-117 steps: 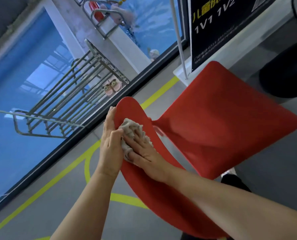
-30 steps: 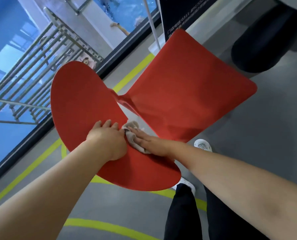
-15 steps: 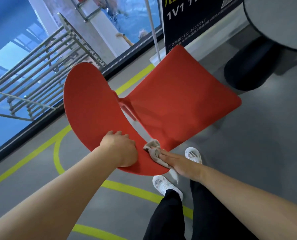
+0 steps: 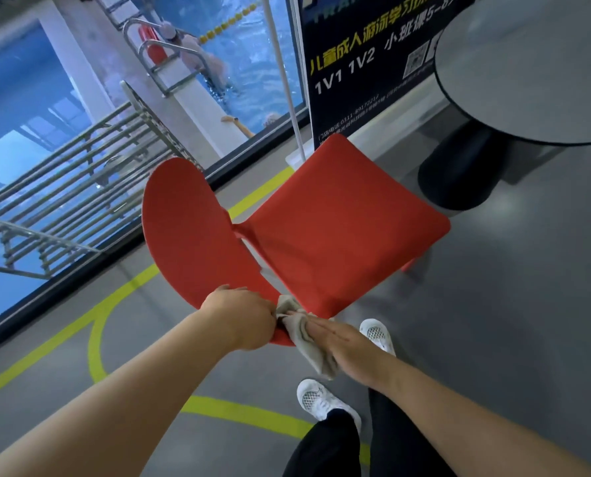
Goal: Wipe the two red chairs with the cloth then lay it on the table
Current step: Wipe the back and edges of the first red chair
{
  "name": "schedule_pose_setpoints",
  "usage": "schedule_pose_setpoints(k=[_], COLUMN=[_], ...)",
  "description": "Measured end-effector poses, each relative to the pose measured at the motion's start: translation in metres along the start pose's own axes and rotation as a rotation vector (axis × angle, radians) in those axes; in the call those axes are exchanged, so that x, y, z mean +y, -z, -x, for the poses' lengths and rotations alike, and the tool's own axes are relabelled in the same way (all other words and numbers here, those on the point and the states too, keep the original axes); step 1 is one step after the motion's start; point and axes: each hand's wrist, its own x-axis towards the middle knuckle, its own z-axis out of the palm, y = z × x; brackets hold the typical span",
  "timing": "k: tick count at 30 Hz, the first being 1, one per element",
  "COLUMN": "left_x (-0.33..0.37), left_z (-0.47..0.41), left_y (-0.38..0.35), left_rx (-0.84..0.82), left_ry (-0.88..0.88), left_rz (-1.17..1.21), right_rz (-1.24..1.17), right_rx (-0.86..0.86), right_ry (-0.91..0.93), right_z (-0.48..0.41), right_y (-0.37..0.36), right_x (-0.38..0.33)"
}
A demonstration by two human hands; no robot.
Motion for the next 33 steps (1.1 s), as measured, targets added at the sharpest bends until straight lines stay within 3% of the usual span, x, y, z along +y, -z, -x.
schedule_pose_setpoints(k=[4,9,14,19,25,29,33], left_x=[-0.001,-0.003,-0.005,-0.016,-0.039,-0.063,-0.087], left_z=[-0.035,-0.082,-0.118,-0.131,-0.126,-0.115,-0.105], left_y=[0.007,0.009,0.005,0.007,0.019,0.031,0.038], left_rx=[-0.195,-0.358,-0.442,-0.465,-0.475,-0.430,-0.378], left_ry=[-0.036,-0.131,-0.126,-0.061,-0.003,0.047,0.088], left_rz=[0.031,-0.009,-0.067,-0.101,-0.137,-0.127,-0.102], right_rz=[-0.073,0.066,-0.170,-0.117,-0.130,0.040,-0.036], right_rx=[0.043,0.098,0.093,0.164,0.087,0.025,0.172], right_ry=[-0.090,-0.077,-0.305,-0.292,-0.308,-0.268,-0.199], right_z=[-0.028,-0.065,-0.096,-0.107,-0.107,-0.106,-0.114], right_y=[0.020,0.030,0.042,0.041,0.035,0.041,0.039], right_x=[0.024,0.074,0.108,0.111,0.075,0.059,0.039])
